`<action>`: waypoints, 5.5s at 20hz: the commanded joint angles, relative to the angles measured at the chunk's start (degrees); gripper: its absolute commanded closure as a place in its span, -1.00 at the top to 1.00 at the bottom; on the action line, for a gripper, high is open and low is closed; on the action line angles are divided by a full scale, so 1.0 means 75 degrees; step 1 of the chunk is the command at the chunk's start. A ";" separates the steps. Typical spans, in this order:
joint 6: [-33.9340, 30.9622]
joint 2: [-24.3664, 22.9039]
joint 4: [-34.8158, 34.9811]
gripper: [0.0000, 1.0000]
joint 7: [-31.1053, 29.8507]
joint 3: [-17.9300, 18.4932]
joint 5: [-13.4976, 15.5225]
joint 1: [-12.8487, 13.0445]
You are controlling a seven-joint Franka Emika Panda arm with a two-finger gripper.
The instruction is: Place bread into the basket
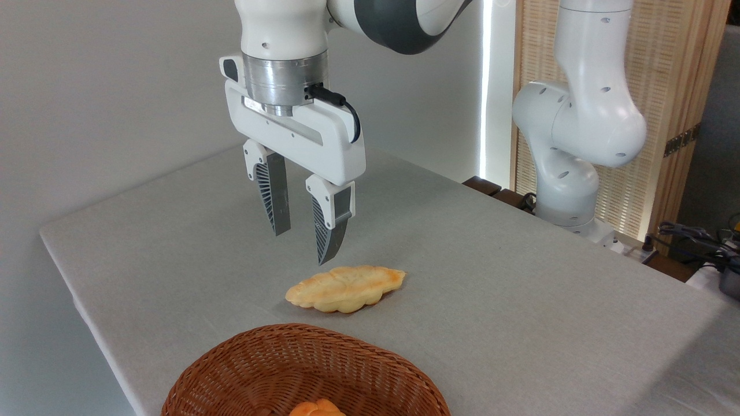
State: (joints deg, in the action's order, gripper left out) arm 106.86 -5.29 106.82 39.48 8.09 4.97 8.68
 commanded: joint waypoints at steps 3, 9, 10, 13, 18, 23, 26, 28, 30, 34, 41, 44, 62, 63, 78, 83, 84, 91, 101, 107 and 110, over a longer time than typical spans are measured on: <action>-0.0150 0.0037 -0.0145 1.00 -0.0050 0.0024 0.0029 0.0003; -0.0174 0.0049 -0.0180 1.00 -0.0050 0.0024 0.0029 0.0015; -0.0162 0.0049 -0.0180 1.00 -0.0050 0.0024 0.0029 0.0015; -0.0174 0.0049 -0.0168 1.00 -0.0050 0.0012 0.0029 0.0015; -0.0185 0.0049 0.0019 1.00 -0.0061 0.0000 0.0017 0.0341; -0.0162 -0.0185 0.0732 1.00 0.0032 -0.0012 -0.0088 0.0659; 0.0141 -0.0185 0.1249 1.00 0.0149 -0.0012 -0.0404 0.0671; 0.0458 -0.0174 0.1576 1.00 0.0557 -0.0012 -0.0416 0.0694; 0.0518 -0.0139 0.1788 1.00 0.1457 0.0000 -0.0498 0.0694; 0.0600 -0.0045 0.2023 1.00 0.2468 0.0012 -0.0510 0.0694; 0.0916 0.0178 0.2246 1.00 0.2868 0.0012 -0.0522 0.0706; 0.0916 0.0248 0.2258 1.00 0.2868 0.0000 -0.0522 0.0718; 0.0893 0.0295 0.2246 -0.32 0.2939 0.0000 -0.0510 0.0800; 0.0835 0.0237 0.2188 -0.32 0.2927 0.0000 -0.0510 0.0800; 0.2764 0.0096 0.0910 0.32 0.2892 0.0866 -0.0405 0.0706; 0.3295 0.0201 0.0922 1.00 0.2915 0.1219 -0.0405 0.0706; 0.3295 0.0225 0.0922 1.00 0.2915 0.1219 -0.0405 0.0706; 0.3295 0.0237 0.0934 1.00 0.2903 0.1207 -0.0405 0.0718; 0.1846 -0.0138 0.0362 1.00 0.2004 0.1032 -0.0405 0.0800; 0.0672 -0.0150 0.0043 1.00 -0.0034 0.0680 -0.0405 0.0800; 0.0261 -0.0138 0.0031 1.00 -0.0436 0.0680 -0.0405 0.0800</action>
State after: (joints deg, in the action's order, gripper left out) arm 111.85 -6.59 107.64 39.54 12.83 1.96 14.46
